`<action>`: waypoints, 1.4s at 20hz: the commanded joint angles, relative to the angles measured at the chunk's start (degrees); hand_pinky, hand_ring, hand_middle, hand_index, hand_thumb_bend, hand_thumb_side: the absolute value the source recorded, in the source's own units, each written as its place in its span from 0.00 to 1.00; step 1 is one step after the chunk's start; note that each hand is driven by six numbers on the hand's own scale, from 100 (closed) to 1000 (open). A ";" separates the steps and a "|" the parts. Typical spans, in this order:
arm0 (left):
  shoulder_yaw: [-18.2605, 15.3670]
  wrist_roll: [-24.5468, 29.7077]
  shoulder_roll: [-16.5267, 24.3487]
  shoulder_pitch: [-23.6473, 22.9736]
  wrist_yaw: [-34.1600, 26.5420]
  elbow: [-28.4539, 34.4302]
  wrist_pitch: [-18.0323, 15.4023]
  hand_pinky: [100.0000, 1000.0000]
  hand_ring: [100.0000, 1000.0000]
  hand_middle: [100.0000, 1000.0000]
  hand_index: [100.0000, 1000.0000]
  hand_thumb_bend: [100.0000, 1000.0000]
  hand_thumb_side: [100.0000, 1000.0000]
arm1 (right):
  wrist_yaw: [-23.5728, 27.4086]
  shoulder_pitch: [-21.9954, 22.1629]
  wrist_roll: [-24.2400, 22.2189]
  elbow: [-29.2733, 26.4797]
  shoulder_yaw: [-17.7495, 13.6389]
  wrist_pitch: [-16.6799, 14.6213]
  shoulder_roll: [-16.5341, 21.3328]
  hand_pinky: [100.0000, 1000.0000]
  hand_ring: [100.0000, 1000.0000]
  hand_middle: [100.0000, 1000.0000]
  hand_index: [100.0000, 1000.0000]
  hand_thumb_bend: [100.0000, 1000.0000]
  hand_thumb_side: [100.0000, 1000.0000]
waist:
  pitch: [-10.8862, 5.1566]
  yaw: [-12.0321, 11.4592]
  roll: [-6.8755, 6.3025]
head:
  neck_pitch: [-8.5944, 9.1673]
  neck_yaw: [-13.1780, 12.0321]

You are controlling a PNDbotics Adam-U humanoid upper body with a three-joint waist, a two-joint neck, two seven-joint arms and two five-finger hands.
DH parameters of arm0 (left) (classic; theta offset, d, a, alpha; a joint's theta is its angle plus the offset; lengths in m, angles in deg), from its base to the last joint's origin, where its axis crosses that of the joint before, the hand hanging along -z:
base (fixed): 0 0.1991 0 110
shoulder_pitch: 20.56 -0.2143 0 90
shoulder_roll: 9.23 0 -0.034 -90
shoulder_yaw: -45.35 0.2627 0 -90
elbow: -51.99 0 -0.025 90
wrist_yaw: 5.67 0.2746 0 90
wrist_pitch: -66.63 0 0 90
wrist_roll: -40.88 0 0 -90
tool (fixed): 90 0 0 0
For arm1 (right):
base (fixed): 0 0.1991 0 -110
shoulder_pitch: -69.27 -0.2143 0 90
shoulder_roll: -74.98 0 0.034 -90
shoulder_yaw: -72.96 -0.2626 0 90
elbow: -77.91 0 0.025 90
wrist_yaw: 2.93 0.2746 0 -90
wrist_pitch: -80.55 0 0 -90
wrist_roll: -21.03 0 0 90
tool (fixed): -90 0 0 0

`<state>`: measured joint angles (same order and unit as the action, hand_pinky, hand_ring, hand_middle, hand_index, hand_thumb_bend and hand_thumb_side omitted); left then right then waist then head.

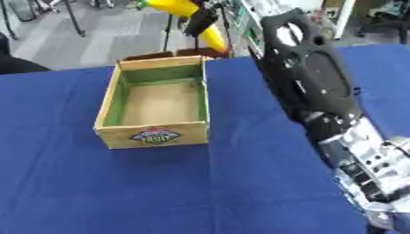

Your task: Pick up objects on the table and place them in the box.

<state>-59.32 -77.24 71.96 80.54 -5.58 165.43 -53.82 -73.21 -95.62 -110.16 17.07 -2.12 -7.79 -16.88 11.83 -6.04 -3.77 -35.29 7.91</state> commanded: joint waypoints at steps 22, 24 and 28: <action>0.37 0.83 -0.01 0.99 -0.61 1.15 -0.07 0.36 0.80 0.80 0.76 0.00 0.92 | -0.15 0.82 2.48 6.33 1.67 3.02 -6.28 0.61 0.80 0.65 0.61 0.00 0.56 | 0.92 -1.85 -1.22 | 1.85 1.94; 0.39 0.90 -0.16 1.00 -0.62 1.15 -0.07 0.36 0.80 0.80 0.76 0.00 0.92 | 0.15 1.16 2.82 7.06 1.73 3.17 -6.53 0.60 0.80 0.64 0.61 0.00 0.55 | 1.10 -1.88 -1.35 | 1.97 2.02; 0.41 0.98 -0.38 0.99 -0.64 1.15 -0.07 0.36 0.80 0.80 0.76 0.00 0.92 | 0.67 1.71 3.62 8.16 1.86 3.46 -7.18 0.60 0.81 0.64 0.61 0.00 0.54 | 1.35 -1.91 -1.49 | 2.24 2.19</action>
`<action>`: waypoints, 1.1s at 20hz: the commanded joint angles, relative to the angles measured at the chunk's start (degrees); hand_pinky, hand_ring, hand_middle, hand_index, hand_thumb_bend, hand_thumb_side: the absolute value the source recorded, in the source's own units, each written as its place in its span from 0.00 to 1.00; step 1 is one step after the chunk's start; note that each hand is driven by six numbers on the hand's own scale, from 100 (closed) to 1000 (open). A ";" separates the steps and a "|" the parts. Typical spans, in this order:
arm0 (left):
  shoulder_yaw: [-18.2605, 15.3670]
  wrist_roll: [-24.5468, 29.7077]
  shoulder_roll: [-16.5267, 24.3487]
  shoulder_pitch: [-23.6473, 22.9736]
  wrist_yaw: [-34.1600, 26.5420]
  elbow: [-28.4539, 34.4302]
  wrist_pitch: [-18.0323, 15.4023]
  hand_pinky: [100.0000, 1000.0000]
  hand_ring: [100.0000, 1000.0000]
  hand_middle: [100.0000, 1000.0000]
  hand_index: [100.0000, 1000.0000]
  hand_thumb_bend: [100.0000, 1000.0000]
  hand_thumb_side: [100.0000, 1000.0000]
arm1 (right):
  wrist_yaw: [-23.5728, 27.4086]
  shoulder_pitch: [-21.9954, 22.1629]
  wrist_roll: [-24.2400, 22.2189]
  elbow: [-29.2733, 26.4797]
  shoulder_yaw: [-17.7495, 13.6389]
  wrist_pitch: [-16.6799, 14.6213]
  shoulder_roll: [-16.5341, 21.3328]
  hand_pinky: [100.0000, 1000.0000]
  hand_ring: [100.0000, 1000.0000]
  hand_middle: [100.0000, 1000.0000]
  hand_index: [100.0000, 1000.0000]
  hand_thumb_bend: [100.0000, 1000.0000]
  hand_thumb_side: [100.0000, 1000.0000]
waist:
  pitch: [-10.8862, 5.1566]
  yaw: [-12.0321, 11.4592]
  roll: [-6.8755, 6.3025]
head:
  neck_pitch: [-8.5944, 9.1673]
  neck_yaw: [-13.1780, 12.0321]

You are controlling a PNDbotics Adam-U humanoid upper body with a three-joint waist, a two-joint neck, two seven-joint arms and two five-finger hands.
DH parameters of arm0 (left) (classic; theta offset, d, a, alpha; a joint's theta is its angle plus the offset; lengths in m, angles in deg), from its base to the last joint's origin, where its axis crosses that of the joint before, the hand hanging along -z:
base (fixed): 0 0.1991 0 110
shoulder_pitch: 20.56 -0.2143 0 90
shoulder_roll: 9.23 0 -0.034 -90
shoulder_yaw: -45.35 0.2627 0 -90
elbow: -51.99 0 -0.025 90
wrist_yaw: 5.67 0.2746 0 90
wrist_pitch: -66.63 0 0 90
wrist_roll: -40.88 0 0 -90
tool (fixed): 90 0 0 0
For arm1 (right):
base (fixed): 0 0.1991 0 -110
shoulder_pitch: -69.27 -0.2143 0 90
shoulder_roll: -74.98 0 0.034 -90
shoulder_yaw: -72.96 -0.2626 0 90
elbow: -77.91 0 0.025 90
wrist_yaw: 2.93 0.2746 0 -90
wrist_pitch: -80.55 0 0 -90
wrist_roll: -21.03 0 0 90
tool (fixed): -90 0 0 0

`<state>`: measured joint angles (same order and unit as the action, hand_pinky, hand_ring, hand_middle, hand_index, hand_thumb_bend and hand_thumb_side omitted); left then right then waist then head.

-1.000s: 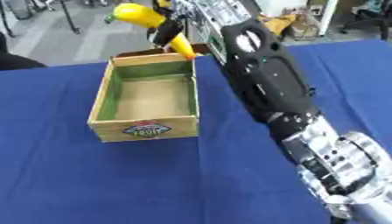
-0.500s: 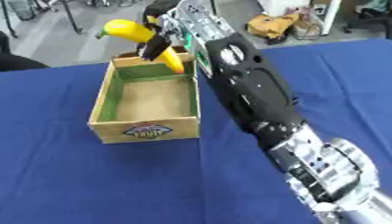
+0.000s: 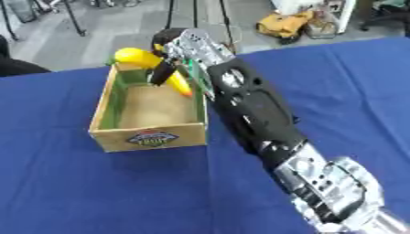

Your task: Pick up objects on the table and place them in the box.

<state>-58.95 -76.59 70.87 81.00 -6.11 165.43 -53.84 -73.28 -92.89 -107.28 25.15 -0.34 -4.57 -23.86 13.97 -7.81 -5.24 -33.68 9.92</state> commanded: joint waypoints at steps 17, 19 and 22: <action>0.03 0.50 0.19 0.70 -0.10 1.15 0.07 0.35 0.80 0.80 0.76 0.00 0.91 | 1.31 -0.15 2.17 7.53 0.15 0.98 -2.81 0.60 0.82 0.65 0.61 0.00 0.52 | -0.11 -0.53 0.02 | 1.29 0.64; 0.02 0.50 0.19 0.70 -0.09 1.15 0.08 0.35 0.80 0.80 0.76 0.00 0.91 | 1.53 -0.06 2.22 8.14 0.06 1.02 -2.96 0.61 0.83 0.66 0.62 0.00 0.52 | -0.09 -0.53 0.01 | 1.36 0.69; 0.02 0.50 0.20 0.65 -0.07 1.15 0.08 0.35 0.80 0.80 0.76 0.00 0.91 | 1.89 0.09 1.98 8.86 0.00 1.11 -3.16 0.65 0.86 0.69 0.66 0.00 0.52 | -0.12 -0.55 -0.03 | 1.41 0.77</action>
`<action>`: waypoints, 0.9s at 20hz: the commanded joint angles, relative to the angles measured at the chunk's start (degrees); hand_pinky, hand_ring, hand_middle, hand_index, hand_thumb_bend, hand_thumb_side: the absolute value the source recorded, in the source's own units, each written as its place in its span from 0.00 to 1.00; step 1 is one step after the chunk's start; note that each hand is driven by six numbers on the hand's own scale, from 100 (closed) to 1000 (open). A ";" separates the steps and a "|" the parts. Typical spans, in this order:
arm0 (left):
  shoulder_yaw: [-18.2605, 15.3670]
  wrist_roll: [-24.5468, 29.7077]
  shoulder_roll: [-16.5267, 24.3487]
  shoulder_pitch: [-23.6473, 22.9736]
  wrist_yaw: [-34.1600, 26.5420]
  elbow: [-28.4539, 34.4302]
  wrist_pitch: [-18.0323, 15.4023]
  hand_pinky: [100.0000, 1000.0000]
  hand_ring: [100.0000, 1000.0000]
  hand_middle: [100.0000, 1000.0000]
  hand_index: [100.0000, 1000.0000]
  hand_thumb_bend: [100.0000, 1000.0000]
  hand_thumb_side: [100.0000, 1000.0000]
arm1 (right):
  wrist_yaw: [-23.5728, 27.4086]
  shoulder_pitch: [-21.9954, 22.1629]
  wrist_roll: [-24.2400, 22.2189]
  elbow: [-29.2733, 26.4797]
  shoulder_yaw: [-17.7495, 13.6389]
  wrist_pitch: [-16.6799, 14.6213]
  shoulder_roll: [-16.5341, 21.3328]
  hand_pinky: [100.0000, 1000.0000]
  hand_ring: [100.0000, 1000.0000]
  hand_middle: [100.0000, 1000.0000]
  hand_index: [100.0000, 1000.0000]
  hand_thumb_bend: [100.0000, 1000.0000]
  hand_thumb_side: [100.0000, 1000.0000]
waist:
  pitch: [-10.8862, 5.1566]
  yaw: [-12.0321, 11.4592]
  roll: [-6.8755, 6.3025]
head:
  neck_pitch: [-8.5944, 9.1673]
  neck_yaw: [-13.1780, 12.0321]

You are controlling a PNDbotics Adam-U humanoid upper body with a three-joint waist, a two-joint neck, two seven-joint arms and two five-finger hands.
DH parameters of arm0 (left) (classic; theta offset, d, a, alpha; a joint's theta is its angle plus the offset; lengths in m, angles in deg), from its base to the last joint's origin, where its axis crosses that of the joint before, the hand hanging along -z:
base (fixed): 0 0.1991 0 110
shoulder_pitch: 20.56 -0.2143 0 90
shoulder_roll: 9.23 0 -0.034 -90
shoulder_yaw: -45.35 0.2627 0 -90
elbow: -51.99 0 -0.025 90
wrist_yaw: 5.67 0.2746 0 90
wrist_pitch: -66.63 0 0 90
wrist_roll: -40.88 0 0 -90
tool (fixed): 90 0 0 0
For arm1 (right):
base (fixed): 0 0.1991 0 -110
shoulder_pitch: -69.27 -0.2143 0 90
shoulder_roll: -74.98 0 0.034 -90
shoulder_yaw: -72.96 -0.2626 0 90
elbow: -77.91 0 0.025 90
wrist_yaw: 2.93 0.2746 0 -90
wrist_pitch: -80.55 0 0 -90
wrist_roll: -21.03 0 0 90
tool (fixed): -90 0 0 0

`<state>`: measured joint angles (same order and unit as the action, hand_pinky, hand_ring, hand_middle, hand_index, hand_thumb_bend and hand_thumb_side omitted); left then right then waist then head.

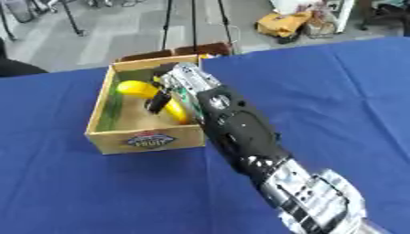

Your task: Pick up objects on the table and place them in the box.

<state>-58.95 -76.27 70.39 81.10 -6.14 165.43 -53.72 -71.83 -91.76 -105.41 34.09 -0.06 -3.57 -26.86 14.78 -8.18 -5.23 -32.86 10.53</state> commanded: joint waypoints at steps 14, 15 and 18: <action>0.00 0.19 0.65 0.49 -0.08 1.15 -0.08 0.35 0.80 0.80 0.76 0.00 0.91 | 1.08 -0.67 -1.36 2.12 -0.88 0.06 -0.61 0.75 0.93 0.77 0.83 0.00 0.44 | -0.96 -0.35 -0.23 | 0.77 0.40; 0.00 0.18 0.65 0.50 -0.08 1.15 -0.08 0.35 0.80 0.80 0.76 0.00 0.91 | 1.17 -0.65 -1.39 2.18 -0.95 0.12 -0.62 0.75 0.93 0.77 0.84 0.00 0.43 | -0.96 -0.38 -0.24 | 0.78 0.43; 0.01 0.19 0.66 0.54 -0.10 1.15 -0.10 0.35 0.80 0.80 0.76 0.00 0.91 | 1.29 -0.62 -1.11 2.21 -1.03 0.23 -0.62 0.76 0.93 0.77 0.86 0.00 0.43 | -0.95 -0.44 -0.24 | 0.84 0.52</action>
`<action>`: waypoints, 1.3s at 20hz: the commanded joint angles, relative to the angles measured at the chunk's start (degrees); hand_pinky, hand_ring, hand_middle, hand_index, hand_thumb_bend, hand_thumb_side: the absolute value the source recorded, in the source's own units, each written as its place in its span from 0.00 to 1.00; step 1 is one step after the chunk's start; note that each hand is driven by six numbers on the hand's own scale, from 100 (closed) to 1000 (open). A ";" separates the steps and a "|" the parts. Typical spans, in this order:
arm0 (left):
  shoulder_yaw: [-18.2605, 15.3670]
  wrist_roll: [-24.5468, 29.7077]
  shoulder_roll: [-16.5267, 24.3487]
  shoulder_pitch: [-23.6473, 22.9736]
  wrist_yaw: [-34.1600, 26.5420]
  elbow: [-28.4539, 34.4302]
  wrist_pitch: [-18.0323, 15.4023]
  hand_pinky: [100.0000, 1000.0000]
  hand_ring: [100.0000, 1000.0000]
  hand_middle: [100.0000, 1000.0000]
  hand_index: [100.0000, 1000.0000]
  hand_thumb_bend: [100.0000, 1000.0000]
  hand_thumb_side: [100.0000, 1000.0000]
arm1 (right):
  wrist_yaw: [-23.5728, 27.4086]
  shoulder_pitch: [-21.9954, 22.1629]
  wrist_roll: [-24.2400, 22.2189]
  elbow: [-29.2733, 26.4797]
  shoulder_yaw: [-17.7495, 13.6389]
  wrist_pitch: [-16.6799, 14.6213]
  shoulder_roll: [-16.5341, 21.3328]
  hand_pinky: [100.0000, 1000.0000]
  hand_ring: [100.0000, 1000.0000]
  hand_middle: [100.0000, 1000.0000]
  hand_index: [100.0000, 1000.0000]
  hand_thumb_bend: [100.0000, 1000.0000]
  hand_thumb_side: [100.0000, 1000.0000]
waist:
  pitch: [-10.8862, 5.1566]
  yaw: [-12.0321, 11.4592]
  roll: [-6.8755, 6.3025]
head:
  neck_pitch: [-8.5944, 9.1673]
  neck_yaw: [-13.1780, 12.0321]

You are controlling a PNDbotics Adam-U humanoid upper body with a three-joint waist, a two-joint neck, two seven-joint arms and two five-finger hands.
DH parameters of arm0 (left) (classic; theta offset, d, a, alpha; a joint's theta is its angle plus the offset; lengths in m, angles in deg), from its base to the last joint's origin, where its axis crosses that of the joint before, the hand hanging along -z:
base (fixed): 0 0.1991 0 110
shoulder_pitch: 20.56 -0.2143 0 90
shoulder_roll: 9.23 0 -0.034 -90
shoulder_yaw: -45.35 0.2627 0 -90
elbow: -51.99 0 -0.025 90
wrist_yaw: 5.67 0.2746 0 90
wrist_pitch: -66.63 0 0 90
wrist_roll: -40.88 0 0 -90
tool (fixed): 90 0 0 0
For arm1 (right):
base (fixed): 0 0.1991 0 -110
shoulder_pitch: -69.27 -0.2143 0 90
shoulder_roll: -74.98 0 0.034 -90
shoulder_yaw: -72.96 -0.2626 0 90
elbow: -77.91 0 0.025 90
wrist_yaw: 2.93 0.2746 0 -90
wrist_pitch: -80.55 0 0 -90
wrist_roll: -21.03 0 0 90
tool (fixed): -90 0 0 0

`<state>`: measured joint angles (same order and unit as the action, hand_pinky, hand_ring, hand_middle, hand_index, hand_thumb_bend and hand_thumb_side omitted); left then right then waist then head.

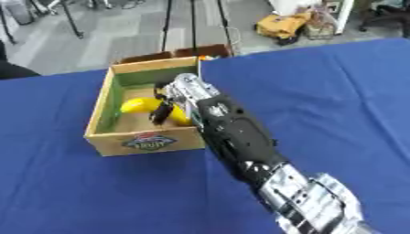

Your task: Pick up objects on the table and place them in the box.

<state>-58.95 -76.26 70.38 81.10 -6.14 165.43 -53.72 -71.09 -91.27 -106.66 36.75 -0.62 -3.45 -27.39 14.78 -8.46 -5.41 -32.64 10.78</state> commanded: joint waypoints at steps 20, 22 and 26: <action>-0.03 0.30 0.90 0.58 -0.18 1.15 -0.06 0.35 0.80 0.80 0.76 0.00 0.91 | -0.02 -1.21 2.06 -5.78 -0.84 0.51 1.15 0.78 0.95 0.79 0.95 0.00 0.44 | -1.20 0.00 -0.08 | 0.64 0.36; -0.06 0.25 0.98 0.49 -0.14 1.15 -0.09 0.35 0.80 0.80 0.76 0.00 0.91 | -0.09 -1.14 2.29 -8.38 -0.97 0.60 1.86 0.78 0.95 0.79 0.95 0.00 0.45 | -1.32 0.04 -0.13 | 0.61 0.37; -0.16 0.12 0.98 0.35 -0.01 1.15 -0.12 0.35 0.80 0.80 0.76 0.00 0.91 | -0.16 -0.37 1.86 -14.70 -0.71 0.32 3.95 0.78 0.94 0.78 0.95 0.00 0.49 | -1.40 0.17 -0.20 | 0.50 0.39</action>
<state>-58.96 -76.16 70.38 81.10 -6.18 165.43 -53.79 -70.94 -90.53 -104.78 24.97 -1.13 -2.95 -24.83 14.54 -8.20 -5.57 -32.62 11.14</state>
